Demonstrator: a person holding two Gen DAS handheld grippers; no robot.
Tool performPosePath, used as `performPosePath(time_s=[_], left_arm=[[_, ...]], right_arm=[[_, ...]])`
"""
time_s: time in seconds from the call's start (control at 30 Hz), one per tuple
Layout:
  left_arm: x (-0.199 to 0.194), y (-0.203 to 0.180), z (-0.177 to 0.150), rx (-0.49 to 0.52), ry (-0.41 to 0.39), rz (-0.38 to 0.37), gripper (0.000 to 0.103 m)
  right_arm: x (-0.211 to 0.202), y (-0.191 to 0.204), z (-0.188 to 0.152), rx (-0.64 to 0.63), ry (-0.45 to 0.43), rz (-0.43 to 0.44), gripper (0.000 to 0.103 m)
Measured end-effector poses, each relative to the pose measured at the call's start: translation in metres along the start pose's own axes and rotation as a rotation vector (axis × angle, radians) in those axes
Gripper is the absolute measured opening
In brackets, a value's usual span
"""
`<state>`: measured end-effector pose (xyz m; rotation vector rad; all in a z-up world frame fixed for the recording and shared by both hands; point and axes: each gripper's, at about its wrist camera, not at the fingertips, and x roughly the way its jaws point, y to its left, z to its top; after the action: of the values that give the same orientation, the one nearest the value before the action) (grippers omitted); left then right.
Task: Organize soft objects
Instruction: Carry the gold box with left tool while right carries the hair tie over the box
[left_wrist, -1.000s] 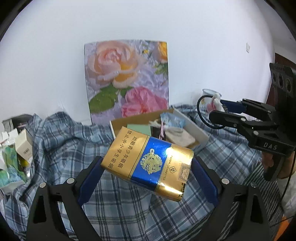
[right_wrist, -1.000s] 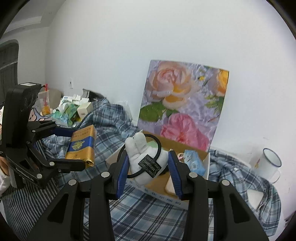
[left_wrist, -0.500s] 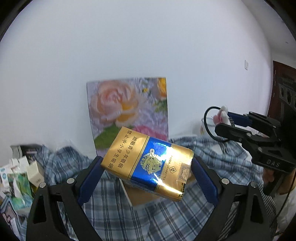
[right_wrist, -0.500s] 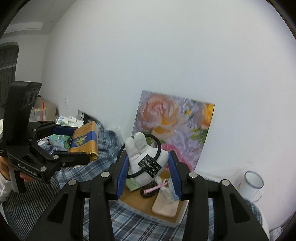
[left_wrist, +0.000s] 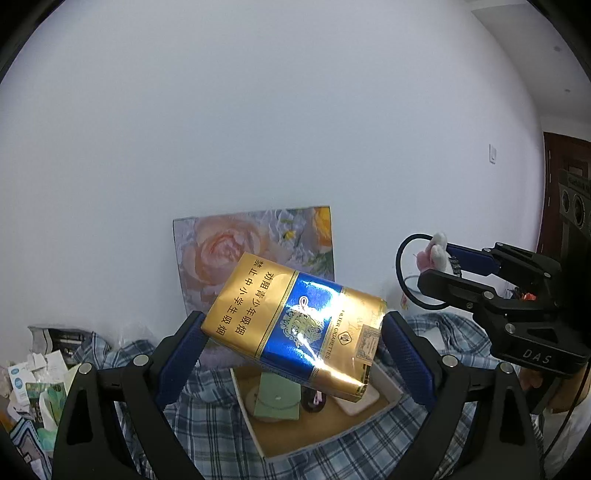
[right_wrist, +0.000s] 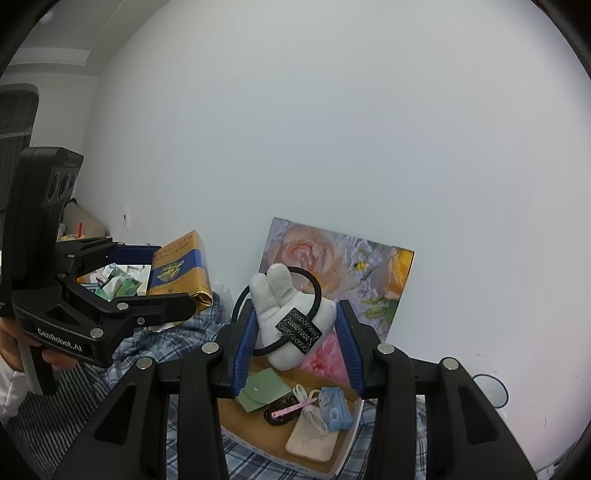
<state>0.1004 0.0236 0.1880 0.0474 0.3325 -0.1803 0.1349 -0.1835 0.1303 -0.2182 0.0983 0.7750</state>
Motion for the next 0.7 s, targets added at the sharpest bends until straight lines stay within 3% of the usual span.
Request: performPosePath(time_s=[0.43,0.7], left_arm=[[0.007,-0.012,0.032,-0.002,-0.062,-0.019,0.096],[0.024,-0.006,0.033,-0.015,-0.049,-0.004,0.096]], right_arm=[[-0.002,-0.018,0.033,0.032,-0.08,-0.004,0.041],[0.01,-0.028,0.025,0.077,-0.078,0.006,0.041]])
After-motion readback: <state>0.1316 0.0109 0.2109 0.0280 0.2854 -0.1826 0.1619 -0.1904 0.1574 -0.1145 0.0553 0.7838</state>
